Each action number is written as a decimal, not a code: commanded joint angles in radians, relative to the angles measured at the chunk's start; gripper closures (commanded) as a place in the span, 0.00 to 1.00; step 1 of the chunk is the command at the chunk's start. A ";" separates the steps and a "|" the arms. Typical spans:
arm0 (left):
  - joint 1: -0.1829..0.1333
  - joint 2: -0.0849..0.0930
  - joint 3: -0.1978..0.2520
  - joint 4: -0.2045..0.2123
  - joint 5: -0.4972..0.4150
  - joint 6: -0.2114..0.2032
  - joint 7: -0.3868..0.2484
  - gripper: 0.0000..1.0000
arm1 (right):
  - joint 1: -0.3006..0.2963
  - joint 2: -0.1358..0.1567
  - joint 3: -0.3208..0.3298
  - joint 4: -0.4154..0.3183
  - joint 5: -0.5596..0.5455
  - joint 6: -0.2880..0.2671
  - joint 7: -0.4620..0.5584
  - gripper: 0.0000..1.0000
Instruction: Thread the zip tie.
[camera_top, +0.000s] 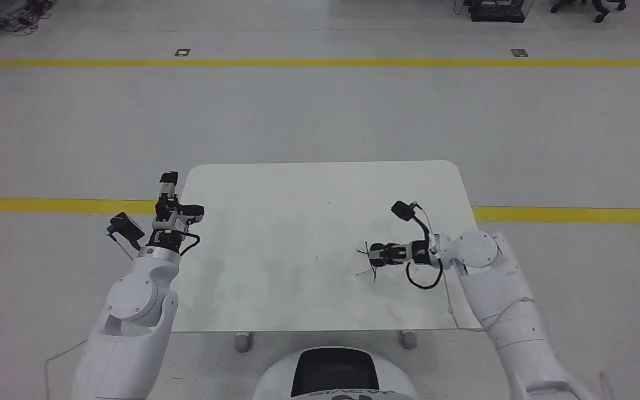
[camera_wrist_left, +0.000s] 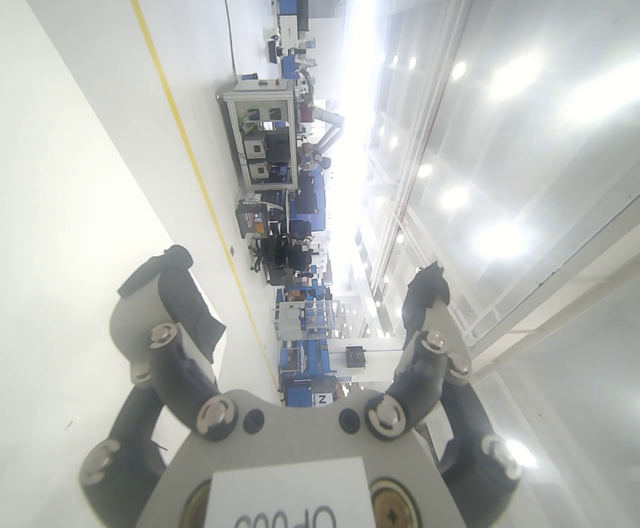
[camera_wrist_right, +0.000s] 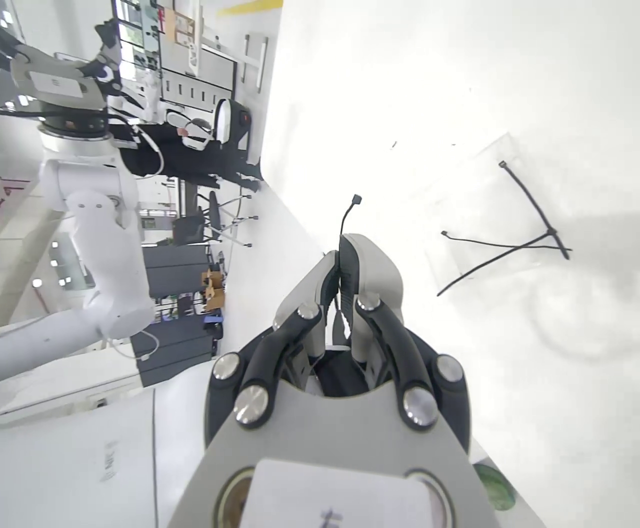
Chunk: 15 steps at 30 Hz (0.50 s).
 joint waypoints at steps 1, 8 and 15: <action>0.000 0.000 0.000 0.000 0.000 0.000 0.000 0.00 | 0.016 0.007 -0.008 0.024 0.024 0.000 0.015 1.00; 0.000 0.000 0.000 0.000 0.000 0.000 0.000 0.00 | 0.044 0.027 -0.022 0.056 0.086 0.000 0.062 1.00; 0.000 0.000 0.000 0.000 0.000 0.000 0.000 0.00 | 0.044 0.027 -0.022 0.056 0.086 0.000 0.062 1.00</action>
